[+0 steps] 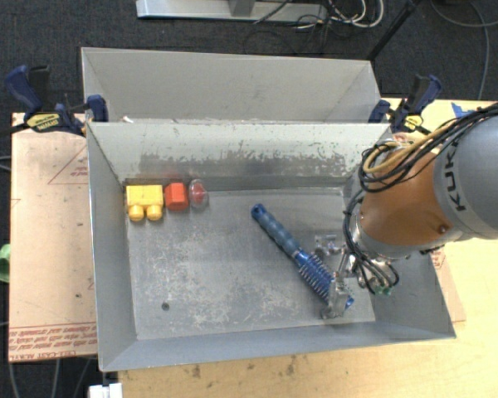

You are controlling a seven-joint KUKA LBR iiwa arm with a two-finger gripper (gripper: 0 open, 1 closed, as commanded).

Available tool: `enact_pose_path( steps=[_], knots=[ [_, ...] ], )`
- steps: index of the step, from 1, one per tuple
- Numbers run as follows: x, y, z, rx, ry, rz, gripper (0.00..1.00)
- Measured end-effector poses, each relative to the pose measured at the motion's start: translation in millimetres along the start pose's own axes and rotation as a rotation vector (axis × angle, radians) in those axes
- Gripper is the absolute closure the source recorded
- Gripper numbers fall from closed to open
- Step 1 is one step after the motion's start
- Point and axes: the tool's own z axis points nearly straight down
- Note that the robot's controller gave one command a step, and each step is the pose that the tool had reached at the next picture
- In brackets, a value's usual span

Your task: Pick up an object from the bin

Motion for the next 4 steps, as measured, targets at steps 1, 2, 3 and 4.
enact_pose_path(
  steps=[1,2,3,4],
  knots=[
    [-0.3,0.1,0.2,0.0,0.0,0.0,0.0],
    [-0.1,0.3,0.7,0.0,0.0,0.001,1.0],
    [-1.7,0.5,-62.6,0.001,-0.006,0.0,1.0],
    [-1.9,0.7,-69.5,0.001,-0.001,0.001,1.0]
  ],
)
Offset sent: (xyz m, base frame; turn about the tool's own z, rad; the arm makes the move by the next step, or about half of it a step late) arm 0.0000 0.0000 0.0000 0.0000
